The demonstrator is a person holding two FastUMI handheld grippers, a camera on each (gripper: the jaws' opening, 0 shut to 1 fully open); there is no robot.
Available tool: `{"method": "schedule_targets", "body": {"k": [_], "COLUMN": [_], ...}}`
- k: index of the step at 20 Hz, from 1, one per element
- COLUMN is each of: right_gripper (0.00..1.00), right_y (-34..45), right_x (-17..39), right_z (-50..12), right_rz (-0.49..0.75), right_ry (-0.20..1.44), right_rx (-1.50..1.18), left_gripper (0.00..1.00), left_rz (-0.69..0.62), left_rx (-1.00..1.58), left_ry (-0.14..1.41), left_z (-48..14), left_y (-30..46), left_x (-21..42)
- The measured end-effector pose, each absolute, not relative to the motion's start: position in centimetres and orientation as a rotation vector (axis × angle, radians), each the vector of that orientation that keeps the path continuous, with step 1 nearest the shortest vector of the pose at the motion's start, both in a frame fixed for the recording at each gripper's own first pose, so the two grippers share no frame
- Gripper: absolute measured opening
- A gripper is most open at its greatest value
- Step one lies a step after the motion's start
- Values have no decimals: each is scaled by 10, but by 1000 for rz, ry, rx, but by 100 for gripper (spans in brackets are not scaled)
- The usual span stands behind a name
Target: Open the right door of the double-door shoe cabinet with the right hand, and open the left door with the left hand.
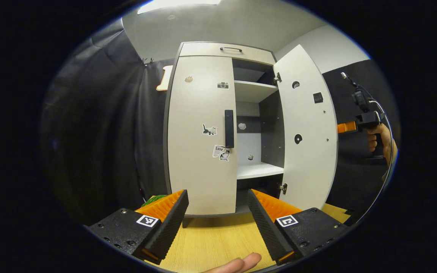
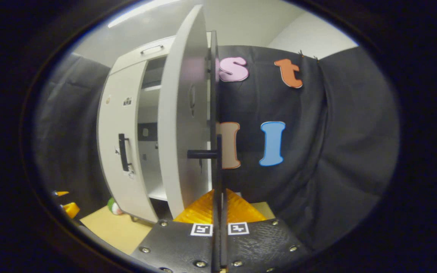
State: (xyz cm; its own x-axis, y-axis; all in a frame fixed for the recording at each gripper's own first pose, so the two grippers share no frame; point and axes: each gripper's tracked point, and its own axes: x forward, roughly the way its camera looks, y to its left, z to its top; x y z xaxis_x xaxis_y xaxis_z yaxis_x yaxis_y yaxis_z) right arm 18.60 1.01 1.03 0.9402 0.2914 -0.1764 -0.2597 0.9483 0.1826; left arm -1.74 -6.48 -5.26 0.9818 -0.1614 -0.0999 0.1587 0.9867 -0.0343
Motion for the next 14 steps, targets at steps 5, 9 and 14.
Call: {"method": "schedule_targets", "body": {"k": [5,9,14], "right_gripper": [0,1,1], "right_y": [5,2,2], "right_x": [189,186,180], "right_z": [9,8,-2], "right_rz": [290,288,300], "right_ry": [198,203,212], "right_rx": [157,155,153], "left_gripper": [97,97,97], "left_rz": [-163,-146,-172], "left_rx": [-11,8,-13], "left_ry": [112,100,61], "left_z": [-52,-39,-4], "left_y": [-72,-76,-90], "left_x": [-11,11,62]}}
